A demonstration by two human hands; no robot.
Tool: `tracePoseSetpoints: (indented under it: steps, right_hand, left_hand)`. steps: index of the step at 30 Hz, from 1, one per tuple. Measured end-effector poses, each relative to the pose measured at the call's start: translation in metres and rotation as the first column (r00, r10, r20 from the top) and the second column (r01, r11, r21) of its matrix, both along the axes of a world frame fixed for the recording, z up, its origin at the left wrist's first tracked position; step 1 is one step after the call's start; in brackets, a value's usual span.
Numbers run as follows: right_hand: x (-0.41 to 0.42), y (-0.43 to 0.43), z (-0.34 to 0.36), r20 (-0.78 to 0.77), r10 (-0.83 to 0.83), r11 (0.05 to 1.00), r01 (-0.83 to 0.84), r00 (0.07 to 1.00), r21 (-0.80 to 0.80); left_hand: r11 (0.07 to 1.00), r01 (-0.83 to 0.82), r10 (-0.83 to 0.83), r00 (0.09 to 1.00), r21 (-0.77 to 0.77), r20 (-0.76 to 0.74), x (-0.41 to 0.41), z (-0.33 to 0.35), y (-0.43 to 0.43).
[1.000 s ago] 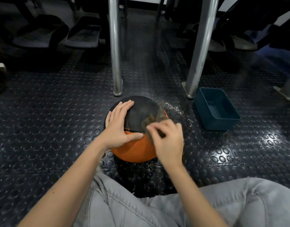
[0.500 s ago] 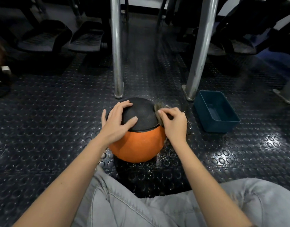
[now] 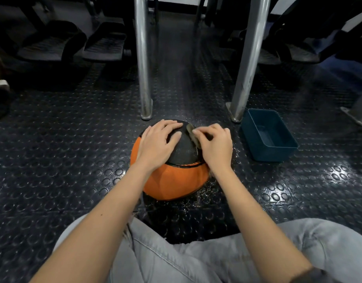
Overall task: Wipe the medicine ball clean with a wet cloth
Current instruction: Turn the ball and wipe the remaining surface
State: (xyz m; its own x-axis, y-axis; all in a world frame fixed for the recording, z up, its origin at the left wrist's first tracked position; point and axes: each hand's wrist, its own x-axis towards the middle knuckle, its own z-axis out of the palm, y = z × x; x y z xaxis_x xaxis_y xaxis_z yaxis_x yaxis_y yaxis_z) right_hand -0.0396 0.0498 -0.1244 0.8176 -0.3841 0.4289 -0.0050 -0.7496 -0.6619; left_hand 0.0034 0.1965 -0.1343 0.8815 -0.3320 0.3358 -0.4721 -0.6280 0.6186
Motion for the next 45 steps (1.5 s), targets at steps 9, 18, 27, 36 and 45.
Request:
tracePoseSetpoints:
  steps: [9, 18, 27, 36, 45]
  right_hand:
    - [-0.043, 0.023, -0.035, 0.217, 0.051, 0.993, -0.026, 0.975, -0.116]
    - [-0.014, 0.011, -0.014, 0.037, 0.001, 0.996, -0.004, 0.999, 0.095]
    - [0.017, -0.004, 0.004, -0.047, 0.014, 1.000, -0.015, 0.999, -0.015]
    - [-0.036, 0.012, -0.011, 0.045, 0.069, 0.997, -0.068, 0.997, -0.025]
    - [-0.034, 0.024, -0.005, 0.023, 0.060, 0.998, -0.060, 0.998, 0.011]
  left_hand:
    - [0.995, -0.025, 0.018, 0.997, -0.092, -0.075, 0.011, -0.003, 0.015]
    - [0.997, -0.044, 0.044, 0.999, -0.060, -0.017, 0.005, -0.005, 0.012]
    - [0.999, -0.025, 0.025, 1.000, -0.022, -0.018, 0.000, -0.004, 0.011]
    - [0.999, -0.014, 0.014, 1.000, -0.042, -0.015, -0.002, -0.003, 0.011]
    - [0.998, -0.065, 0.065, 0.998, -0.006, -0.007, -0.005, -0.004, 0.010]
